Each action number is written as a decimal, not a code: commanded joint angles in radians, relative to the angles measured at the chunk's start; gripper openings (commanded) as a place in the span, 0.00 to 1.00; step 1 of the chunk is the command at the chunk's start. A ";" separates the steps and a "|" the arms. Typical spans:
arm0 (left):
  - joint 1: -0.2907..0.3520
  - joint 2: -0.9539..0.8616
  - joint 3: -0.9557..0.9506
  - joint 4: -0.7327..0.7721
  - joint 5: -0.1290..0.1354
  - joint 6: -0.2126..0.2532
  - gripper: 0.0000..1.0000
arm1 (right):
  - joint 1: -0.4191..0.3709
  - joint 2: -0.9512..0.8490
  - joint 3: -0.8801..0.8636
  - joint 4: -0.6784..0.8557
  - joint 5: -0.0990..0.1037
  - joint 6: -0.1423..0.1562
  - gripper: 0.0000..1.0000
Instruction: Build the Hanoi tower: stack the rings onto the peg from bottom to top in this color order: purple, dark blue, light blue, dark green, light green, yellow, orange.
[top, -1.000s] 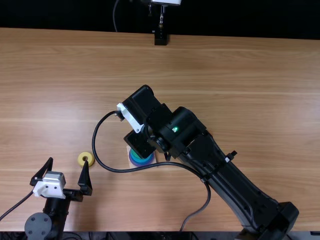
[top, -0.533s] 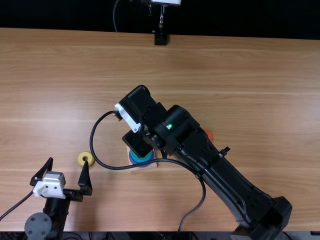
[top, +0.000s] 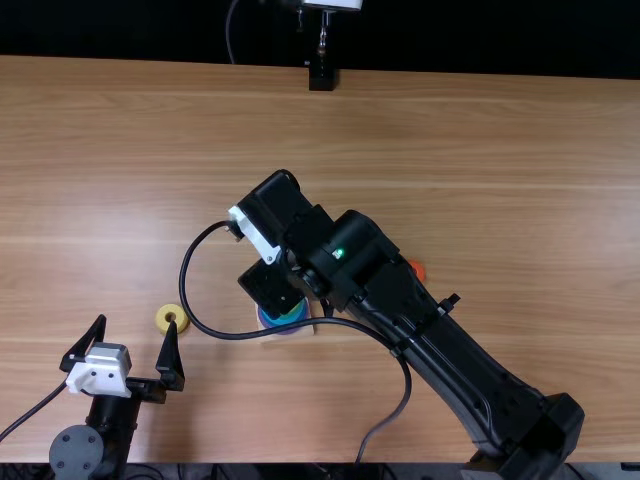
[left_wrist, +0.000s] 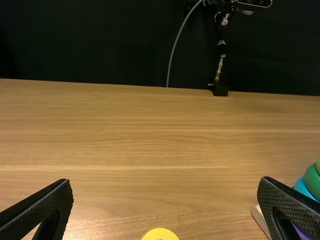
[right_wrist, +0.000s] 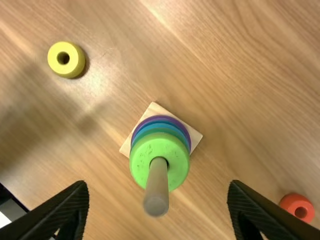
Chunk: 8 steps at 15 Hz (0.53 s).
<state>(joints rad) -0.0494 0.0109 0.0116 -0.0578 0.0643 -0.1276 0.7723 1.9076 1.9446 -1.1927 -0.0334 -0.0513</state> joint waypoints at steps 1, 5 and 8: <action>0.010 -0.011 -0.012 -0.031 0.020 0.015 1.00 | 0.004 -0.005 0.031 0.052 0.006 -0.004 1.00; 0.010 -0.011 -0.012 -0.031 0.020 0.015 1.00 | -0.082 -0.171 -0.010 0.234 0.135 -0.002 1.00; 0.010 -0.011 -0.012 -0.031 0.020 0.015 1.00 | -0.217 -0.329 -0.167 0.402 0.205 0.000 1.00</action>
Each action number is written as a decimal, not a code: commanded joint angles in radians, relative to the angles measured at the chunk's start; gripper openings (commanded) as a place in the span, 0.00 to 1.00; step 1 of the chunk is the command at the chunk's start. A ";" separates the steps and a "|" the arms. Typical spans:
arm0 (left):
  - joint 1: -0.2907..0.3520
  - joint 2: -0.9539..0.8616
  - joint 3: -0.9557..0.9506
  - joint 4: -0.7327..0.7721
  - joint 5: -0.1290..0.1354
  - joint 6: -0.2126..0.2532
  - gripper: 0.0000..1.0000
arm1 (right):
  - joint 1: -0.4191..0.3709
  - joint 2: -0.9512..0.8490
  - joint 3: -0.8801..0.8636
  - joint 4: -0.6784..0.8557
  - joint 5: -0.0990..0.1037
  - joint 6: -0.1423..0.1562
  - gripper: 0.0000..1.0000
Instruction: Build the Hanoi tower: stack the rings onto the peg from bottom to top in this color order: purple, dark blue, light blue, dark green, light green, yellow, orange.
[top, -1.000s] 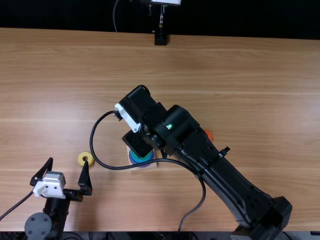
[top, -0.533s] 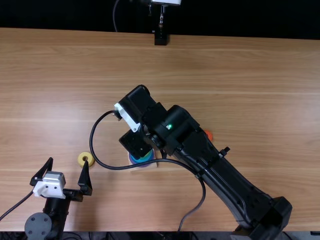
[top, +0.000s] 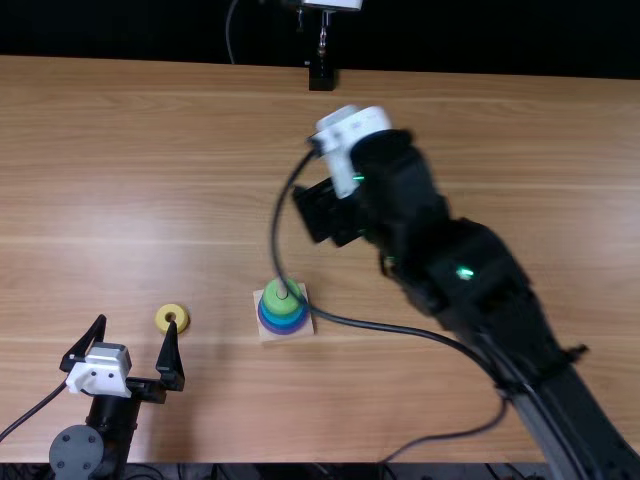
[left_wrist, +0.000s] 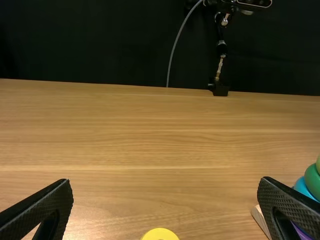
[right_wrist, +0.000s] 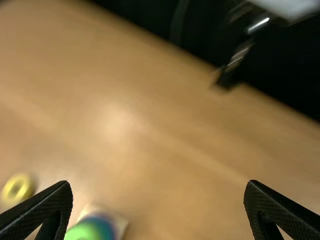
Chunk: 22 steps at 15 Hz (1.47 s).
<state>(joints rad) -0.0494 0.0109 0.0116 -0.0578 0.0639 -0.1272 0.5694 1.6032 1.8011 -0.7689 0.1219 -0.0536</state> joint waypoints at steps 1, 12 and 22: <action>0.010 -0.011 -0.012 -0.031 0.021 0.015 1.00 | -0.069 -0.103 -0.117 0.050 0.049 0.000 1.00; 0.010 -0.011 -0.012 -0.031 0.021 0.015 1.00 | -0.517 -1.137 -1.537 1.324 0.108 -0.005 1.00; 0.010 -0.011 -0.012 -0.031 0.021 0.015 1.00 | -0.594 -1.603 -1.789 0.674 -0.063 -0.011 1.00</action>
